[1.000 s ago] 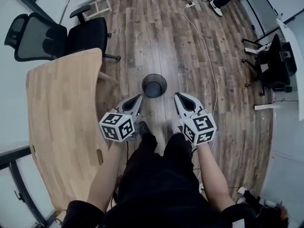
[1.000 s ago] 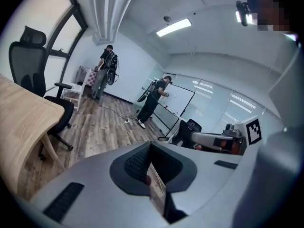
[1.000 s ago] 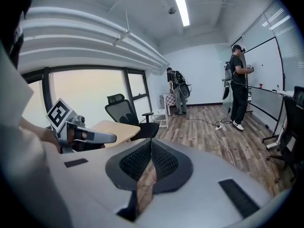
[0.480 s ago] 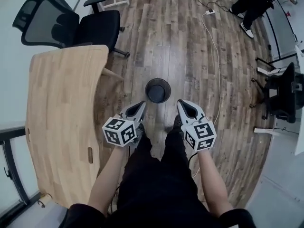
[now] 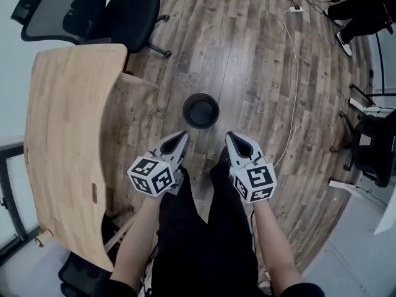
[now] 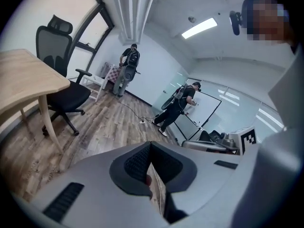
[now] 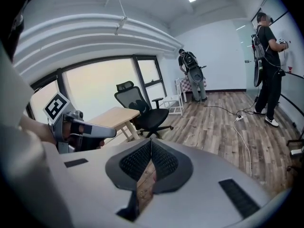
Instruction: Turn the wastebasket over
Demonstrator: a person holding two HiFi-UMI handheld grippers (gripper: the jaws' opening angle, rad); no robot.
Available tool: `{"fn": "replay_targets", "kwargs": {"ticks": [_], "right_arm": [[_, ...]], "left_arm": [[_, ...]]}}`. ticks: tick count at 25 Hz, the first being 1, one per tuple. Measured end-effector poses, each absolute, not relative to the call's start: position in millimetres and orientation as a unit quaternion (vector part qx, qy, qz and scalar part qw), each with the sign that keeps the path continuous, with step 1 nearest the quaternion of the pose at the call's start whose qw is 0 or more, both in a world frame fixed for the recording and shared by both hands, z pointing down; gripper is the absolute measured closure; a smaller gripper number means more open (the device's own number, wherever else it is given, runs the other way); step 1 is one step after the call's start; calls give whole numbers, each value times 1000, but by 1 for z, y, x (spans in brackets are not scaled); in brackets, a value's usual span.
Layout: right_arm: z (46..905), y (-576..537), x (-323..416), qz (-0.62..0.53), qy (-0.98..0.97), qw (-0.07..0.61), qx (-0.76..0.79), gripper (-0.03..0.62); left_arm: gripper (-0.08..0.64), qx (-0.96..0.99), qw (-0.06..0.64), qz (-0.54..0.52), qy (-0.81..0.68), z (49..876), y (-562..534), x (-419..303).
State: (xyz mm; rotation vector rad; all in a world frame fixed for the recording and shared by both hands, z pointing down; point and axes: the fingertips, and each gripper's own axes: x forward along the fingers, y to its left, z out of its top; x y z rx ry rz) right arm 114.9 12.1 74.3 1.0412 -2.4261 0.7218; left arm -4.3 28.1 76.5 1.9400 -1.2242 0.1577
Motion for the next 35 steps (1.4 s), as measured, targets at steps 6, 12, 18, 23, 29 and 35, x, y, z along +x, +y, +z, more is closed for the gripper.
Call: {"fn": "replay_targets", "kwargs": {"ticks": [6,12,18,23,29,35], "right_arm": [[133,-1,114,272,-861,203,378,558],[196,-8,101,293,-854,212,374,558],[263,-26,87,288,-855,219,372,558],[330,-47,96,285,-847,218,392,558],[389,-51,87,274,-853,243,371,558],[434,-58,82,274,-855,255,360,558]], "left_arm": [[543,775,403,64,-482,130,10,0],[543,782,399,75,-472,192,-4,-11],[541,799,362,124,-464,266,-28,-21],[541,809,300,155,-480,318,-49,-32],[541,812,276,215,-467,391,-61,-37],[541,822,231,268,-447,445,-72,-28]]}}
